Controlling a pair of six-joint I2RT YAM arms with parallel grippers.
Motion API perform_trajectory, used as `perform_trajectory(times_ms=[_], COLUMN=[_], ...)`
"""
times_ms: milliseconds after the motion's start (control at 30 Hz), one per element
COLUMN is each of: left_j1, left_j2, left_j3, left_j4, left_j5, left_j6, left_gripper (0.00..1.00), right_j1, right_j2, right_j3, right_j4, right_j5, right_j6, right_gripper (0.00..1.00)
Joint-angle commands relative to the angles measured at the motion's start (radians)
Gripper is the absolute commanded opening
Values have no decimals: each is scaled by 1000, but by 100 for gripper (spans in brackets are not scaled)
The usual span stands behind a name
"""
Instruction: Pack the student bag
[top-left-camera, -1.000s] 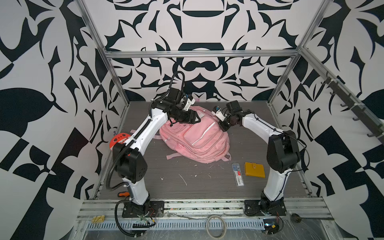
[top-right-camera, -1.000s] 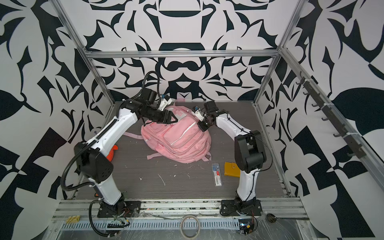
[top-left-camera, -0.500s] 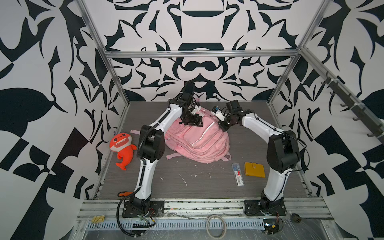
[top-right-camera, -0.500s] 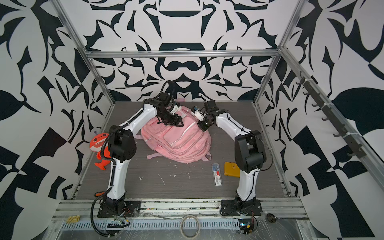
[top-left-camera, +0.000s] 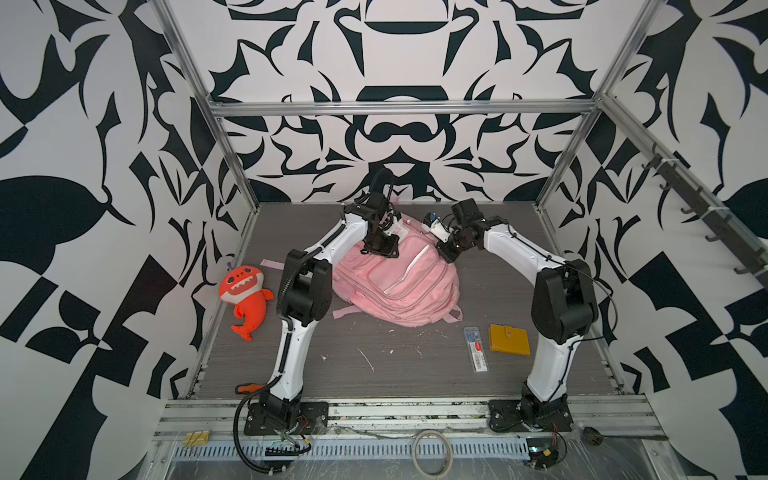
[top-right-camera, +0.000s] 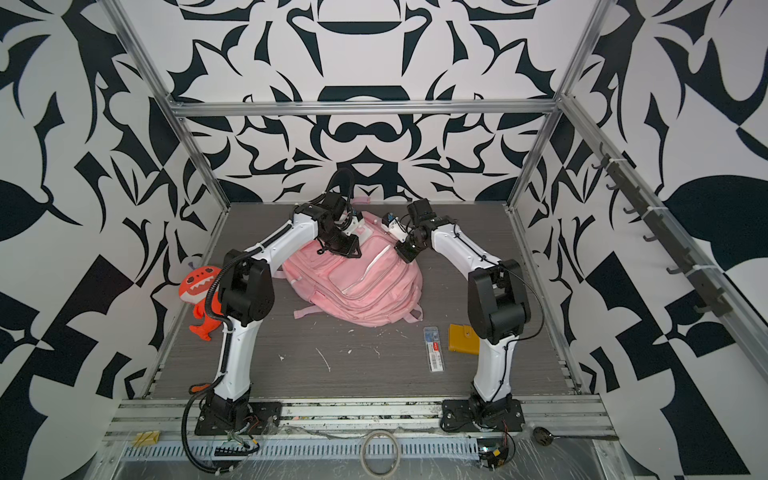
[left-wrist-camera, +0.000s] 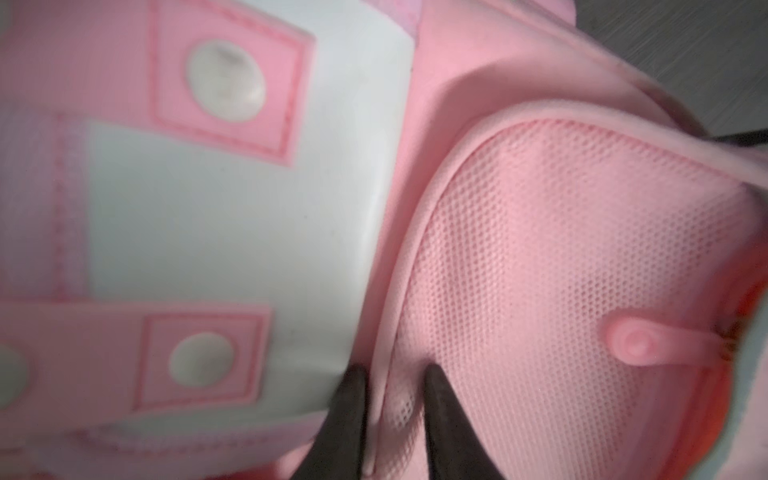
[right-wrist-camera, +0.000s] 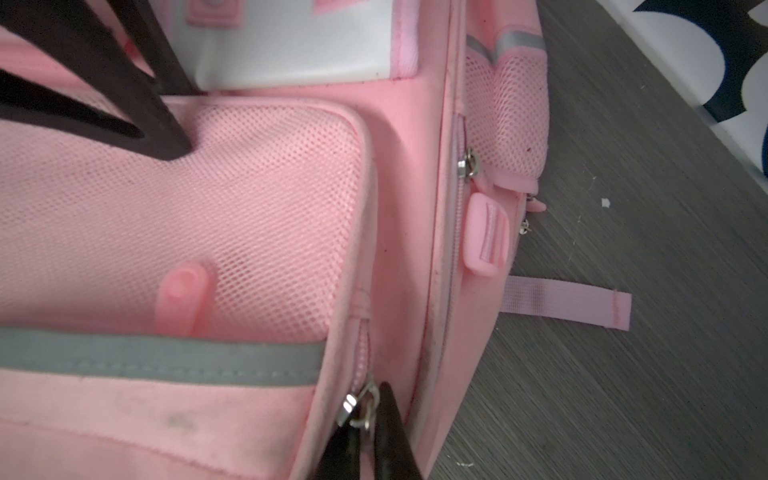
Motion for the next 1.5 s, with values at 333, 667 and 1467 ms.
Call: perform_trajectory(times_ms=[333,667,1467], left_j1=[3,95,112], left_j2=[-46,-21,-54], left_j3=[13,25,-15], left_j4=[11,79,293], left_j5=[25,93,271], left_j6=[-134,-271,-669], left_gripper=[0,0,0], right_j1=[14,53,328], right_j2=[-115,-333,-349], right_j3=[-62,-258,-282], right_j4=[24,-43,96], right_j5=[8,-70,-110], right_j6=[-20,-135,111], right_gripper=[0,0,0])
